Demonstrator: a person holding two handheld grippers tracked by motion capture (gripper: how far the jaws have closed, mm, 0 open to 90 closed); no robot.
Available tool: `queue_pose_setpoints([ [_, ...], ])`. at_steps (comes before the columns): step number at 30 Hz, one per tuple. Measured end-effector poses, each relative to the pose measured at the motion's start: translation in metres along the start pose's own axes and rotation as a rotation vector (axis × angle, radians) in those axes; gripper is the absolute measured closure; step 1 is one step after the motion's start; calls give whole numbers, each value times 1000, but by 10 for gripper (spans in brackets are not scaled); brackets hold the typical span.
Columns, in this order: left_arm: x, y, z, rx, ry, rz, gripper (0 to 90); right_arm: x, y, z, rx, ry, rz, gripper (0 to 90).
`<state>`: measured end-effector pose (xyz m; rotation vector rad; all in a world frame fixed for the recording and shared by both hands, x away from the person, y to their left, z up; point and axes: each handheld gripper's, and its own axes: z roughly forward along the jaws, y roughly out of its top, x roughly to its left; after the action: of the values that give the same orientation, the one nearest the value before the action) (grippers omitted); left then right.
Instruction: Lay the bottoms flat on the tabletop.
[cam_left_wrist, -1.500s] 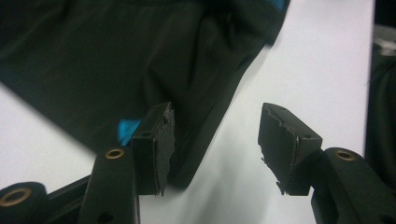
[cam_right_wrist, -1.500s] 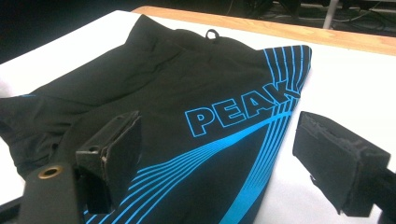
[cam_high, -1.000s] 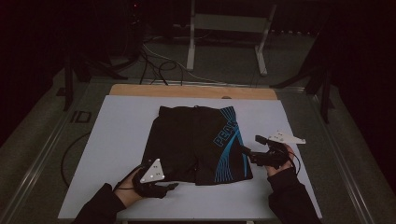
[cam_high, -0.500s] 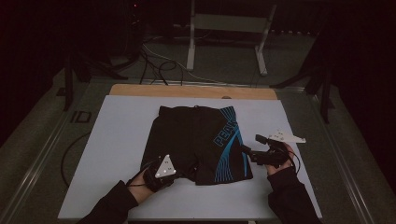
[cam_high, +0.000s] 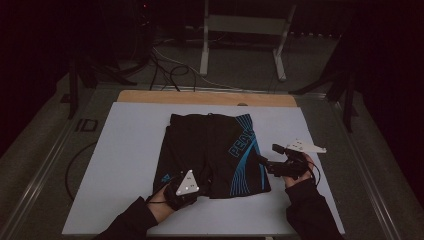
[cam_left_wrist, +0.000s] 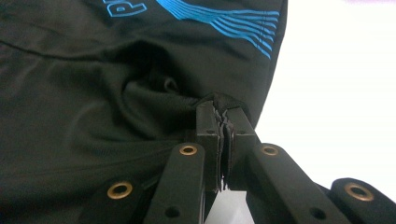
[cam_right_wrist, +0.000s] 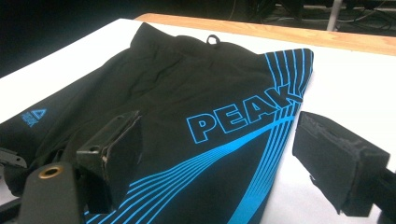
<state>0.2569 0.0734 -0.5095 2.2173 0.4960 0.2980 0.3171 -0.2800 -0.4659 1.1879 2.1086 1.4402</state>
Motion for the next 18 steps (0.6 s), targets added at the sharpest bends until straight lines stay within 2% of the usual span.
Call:
queue_pose_setpoints([
  [3, 0, 1, 3, -4, 3, -2, 877, 0, 0, 0, 3, 1, -2, 163],
  [4, -2, 0, 14, 27, 22, 3, 862, 0, -1, 0, 3, 0, -4, 162],
  [6, -2, -2, 19, 52, 34, 18, 862, 0, -1, 0, 3, 2, -3, 163],
  [8, 1, -2, 18, 63, 8, -5, 863, 0, -1, 0, 5, 2, -3, 163],
  [11, 2, -1, 17, 81, -6, 0, 862, -1, -1, 0, 5, -1, -1, 163],
  [13, 2, -2, 16, 71, -39, -22, 848, -1, -2, -1, 4, -1, 0, 163],
  [17, 2, -4, 14, 61, -69, -25, 785, -1, -2, -1, 5, -3, 2, 163],
  [18, 2, -4, 14, 58, -93, -24, 738, -2, -2, -1, 3, -1, 2, 163],
])
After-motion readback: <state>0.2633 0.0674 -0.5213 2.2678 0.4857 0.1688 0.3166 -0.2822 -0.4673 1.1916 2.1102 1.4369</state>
